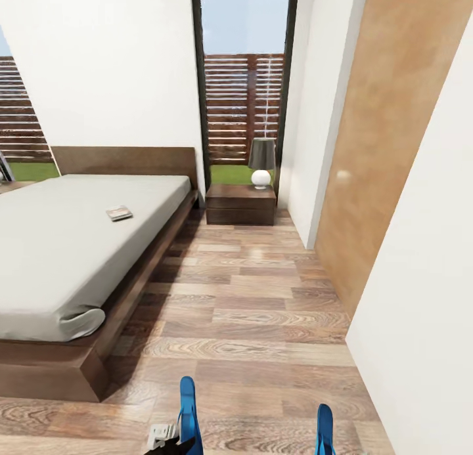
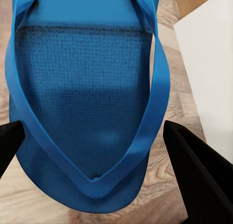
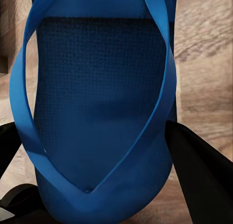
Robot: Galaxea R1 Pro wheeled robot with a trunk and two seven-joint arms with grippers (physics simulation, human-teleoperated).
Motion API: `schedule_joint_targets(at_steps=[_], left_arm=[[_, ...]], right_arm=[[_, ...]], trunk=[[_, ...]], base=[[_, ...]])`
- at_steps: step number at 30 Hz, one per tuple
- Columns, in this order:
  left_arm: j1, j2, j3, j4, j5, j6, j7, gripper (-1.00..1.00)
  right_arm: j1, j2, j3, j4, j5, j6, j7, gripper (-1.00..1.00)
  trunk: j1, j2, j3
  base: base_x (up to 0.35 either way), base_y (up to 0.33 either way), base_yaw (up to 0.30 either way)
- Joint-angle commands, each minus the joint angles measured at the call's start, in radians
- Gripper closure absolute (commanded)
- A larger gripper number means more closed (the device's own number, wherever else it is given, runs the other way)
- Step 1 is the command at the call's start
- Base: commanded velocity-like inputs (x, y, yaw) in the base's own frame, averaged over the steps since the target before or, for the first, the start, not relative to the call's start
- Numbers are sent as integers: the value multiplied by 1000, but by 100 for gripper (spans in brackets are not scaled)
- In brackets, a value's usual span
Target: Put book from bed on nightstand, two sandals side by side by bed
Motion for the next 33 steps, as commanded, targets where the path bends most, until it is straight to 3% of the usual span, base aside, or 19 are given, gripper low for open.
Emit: schedule_joint_targets(at_steps=[1, 33], left_arm=[[-1, 1, -8, 1, 4, -9, 1, 100], [-1, 1, -8, 1, 4, -8, -2, 100]], right_arm=[[-1, 0, -6, 0, 3, 0, 3, 100], [-1, 0, -6, 1, 3, 0, 3, 100]], trunk=[[0, 0, -1], [0, 0, -23]], base=[[0, 0, -9], [0, 0, 0]])
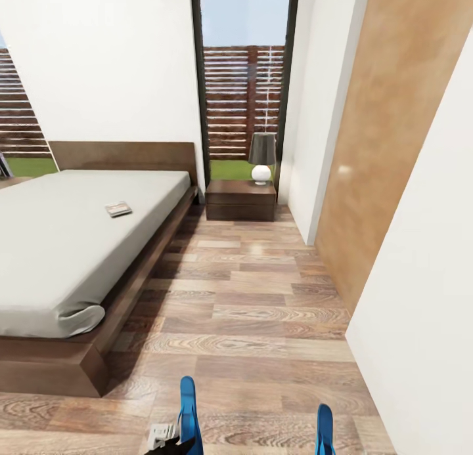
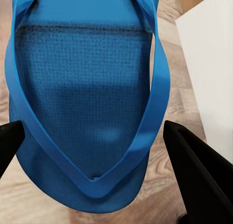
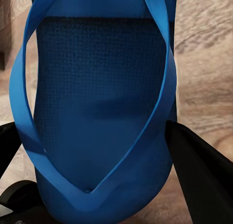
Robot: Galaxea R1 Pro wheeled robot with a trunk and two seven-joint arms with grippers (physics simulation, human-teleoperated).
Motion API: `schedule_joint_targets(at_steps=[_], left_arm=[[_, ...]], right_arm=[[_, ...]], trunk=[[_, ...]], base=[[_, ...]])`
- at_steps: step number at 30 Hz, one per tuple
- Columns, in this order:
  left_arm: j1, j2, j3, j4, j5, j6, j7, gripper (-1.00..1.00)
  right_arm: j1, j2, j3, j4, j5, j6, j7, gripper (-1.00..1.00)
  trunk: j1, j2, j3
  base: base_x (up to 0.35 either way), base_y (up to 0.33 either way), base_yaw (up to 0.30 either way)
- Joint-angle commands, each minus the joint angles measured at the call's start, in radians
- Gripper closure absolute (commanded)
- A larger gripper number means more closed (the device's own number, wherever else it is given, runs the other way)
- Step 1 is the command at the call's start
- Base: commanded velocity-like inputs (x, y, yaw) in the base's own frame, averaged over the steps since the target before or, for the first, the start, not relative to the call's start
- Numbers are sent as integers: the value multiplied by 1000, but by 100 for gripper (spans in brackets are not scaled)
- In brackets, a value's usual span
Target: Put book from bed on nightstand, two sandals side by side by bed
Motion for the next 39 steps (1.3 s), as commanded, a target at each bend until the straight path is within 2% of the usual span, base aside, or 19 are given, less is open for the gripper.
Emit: schedule_joint_targets(at_steps=[1, 20, 33, 39], left_arm=[[-1, 1, -7, 1, 4, -9, 1, 100], [-1, 1, -7, 1, 4, -9, -1, 100], [-1, 1, -7, 1, 4, -9, -1, 100], [-1, 1, -7, 0, 4, -9, 1, 100]], right_arm=[[-1, 0, -6, 1, 2, 0, 3, 100], [-1, 0, -6, 1, 2, 0, 3, 100], [-1, 0, -6, 1, 2, 0, 3, 100], [-1, 0, -6, 1, 2, 0, 3, 100]], trunk=[[0, 0, -2], [0, 0, -11], [0, 0, -30], [0, 0, -34]], base=[[0, 0, 0], [0, 0, 0], [0, 0, 0], [205, 0, 0]])
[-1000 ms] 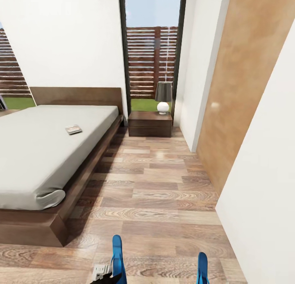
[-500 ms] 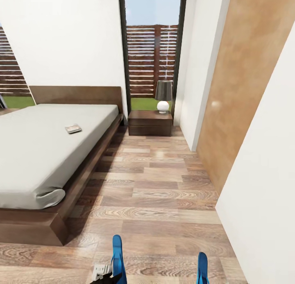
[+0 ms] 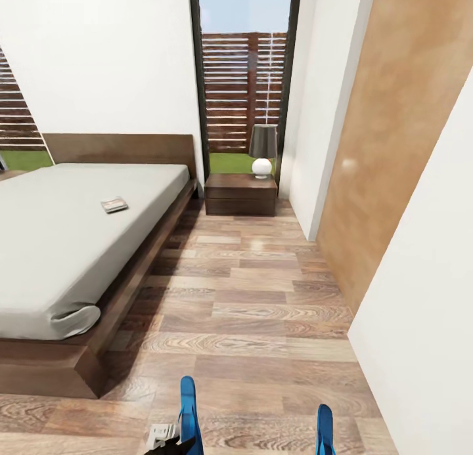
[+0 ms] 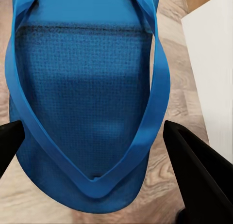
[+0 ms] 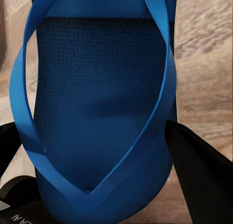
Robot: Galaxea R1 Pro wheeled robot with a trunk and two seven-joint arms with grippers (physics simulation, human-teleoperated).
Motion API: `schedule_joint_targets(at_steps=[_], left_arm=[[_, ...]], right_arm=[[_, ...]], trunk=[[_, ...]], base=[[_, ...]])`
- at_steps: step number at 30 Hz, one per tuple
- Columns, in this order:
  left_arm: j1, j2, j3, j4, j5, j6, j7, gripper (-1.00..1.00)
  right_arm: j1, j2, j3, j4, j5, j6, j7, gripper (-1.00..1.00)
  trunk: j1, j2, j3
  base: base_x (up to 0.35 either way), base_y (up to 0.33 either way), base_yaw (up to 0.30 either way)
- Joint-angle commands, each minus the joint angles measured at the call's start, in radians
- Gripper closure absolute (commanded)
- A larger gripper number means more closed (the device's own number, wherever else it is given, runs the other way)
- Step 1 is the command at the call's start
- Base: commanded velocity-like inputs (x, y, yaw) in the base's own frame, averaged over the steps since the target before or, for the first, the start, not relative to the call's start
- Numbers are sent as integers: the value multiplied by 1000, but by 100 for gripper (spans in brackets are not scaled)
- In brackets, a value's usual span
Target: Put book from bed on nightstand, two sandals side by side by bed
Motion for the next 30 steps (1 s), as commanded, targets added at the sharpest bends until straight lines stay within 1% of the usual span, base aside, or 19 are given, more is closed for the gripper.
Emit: schedule_joint_targets(at_steps=[1, 30], left_arm=[[-1, 1, -8, 1, 4, -10, 1, 100], [-1, 1, -7, 3, 5, -8, 4, 100]], right_arm=[[-1, 0, -6, 1, 3, 0, 3, 100], [-1, 0, -6, 1, 3, 0, 3, 100]], trunk=[[0, 0, -1], [0, 0, -1]], base=[[319, 0, 0], [330, 0, 0]])
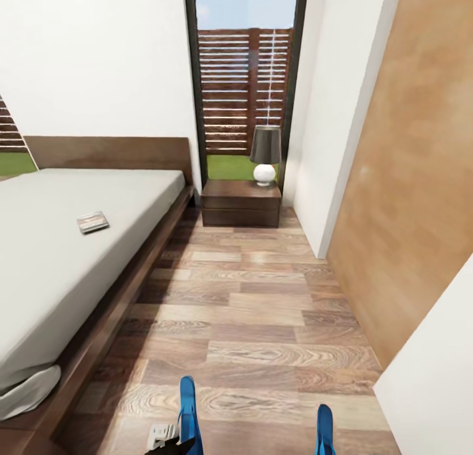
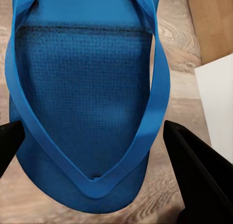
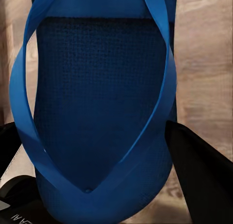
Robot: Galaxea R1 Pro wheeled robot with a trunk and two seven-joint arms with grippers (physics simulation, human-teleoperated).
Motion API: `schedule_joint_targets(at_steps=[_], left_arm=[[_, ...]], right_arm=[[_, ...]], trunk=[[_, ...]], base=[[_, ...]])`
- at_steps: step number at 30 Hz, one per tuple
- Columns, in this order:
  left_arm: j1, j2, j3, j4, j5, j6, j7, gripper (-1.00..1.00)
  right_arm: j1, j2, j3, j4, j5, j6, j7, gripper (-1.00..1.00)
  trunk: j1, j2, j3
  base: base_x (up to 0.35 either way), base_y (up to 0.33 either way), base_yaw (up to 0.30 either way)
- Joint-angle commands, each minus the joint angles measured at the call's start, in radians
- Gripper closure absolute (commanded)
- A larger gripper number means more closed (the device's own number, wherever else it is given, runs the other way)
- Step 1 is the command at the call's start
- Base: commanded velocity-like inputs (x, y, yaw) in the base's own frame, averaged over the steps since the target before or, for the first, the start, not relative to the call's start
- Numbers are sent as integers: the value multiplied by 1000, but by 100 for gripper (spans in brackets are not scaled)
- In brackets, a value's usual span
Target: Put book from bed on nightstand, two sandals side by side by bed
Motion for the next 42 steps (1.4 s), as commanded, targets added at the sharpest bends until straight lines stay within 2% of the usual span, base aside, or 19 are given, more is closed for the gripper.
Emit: schedule_joint_targets(at_steps=[1, 17, 42], left_arm=[[-1, 1, -7, 1, 4, -10, 1, 100], [-1, 1, -8, 0, 4, -10, 0, 100], [-1, 1, -8, 1, 4, -10, 1, 100]], right_arm=[[-1, 0, -7, 1, 2, 0, 3, 100], [-1, 0, -7, 1, 2, 0, 3, 100], [-1, 0, -6, 1, 2, 0, 2, 100]], trunk=[[0, 0, -1], [0, 0, -1], [0, 0, -1]], base=[[331, 0, 0], [330, -5, 0], [308, -110, 0]])
